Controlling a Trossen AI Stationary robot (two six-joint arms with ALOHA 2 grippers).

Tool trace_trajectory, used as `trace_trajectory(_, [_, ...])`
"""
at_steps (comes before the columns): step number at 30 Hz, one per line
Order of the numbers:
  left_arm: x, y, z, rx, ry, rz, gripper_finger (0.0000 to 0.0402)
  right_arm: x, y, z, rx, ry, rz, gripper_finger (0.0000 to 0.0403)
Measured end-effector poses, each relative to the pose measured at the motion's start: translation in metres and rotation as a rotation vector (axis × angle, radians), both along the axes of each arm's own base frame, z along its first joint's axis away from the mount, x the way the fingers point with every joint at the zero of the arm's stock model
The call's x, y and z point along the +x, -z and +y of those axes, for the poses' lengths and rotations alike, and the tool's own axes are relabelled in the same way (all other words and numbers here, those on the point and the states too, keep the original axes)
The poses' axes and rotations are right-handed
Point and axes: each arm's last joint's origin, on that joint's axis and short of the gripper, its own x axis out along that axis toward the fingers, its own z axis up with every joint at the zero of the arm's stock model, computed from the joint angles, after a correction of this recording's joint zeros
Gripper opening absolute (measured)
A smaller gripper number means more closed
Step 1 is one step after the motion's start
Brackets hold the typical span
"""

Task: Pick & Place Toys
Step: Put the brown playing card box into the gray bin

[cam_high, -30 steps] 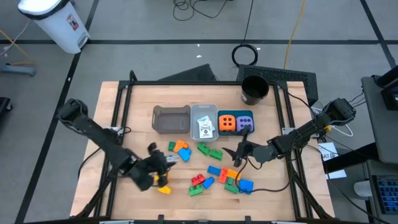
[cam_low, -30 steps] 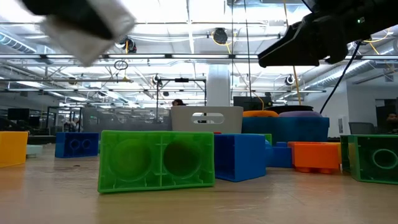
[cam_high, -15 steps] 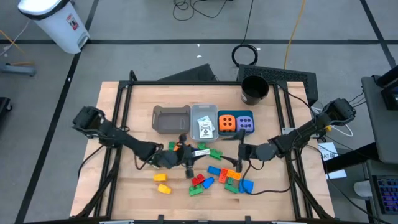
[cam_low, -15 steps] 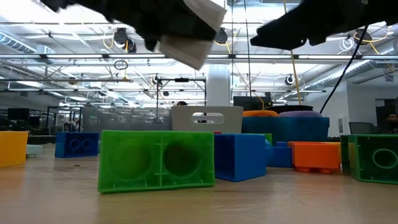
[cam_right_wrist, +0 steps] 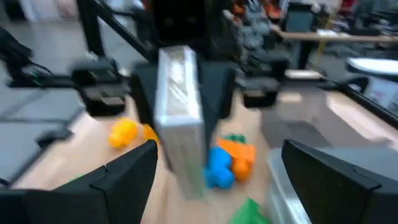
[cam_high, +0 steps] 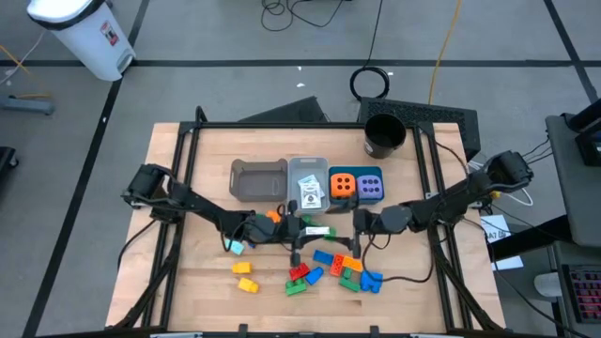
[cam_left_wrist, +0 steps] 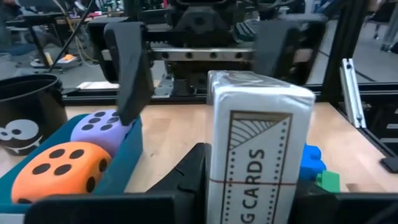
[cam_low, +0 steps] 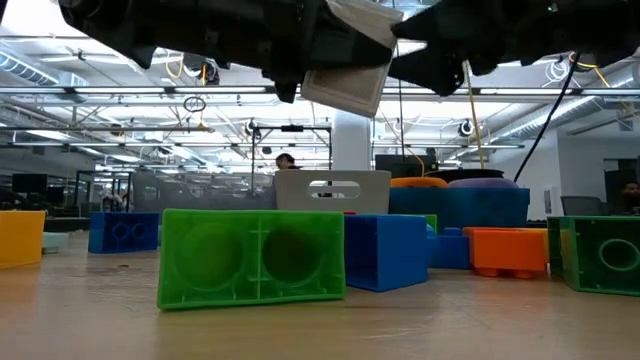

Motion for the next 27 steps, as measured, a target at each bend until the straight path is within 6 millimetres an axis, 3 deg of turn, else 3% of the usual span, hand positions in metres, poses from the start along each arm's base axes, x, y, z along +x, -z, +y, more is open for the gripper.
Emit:
trace_trajectory(9, [0.0,-0.001,0.0,-0.001,0.001,-0.006,0.0072,0.014,0.011,0.008,-0.021,-0.084,-0.131,0.0302])
trace_trajectory(27, [0.0,-0.001,0.0,-0.006,0.0,-0.007,0.0072,0.015,0.012,0.008,-0.018,-0.081,-0.14,0.0134])
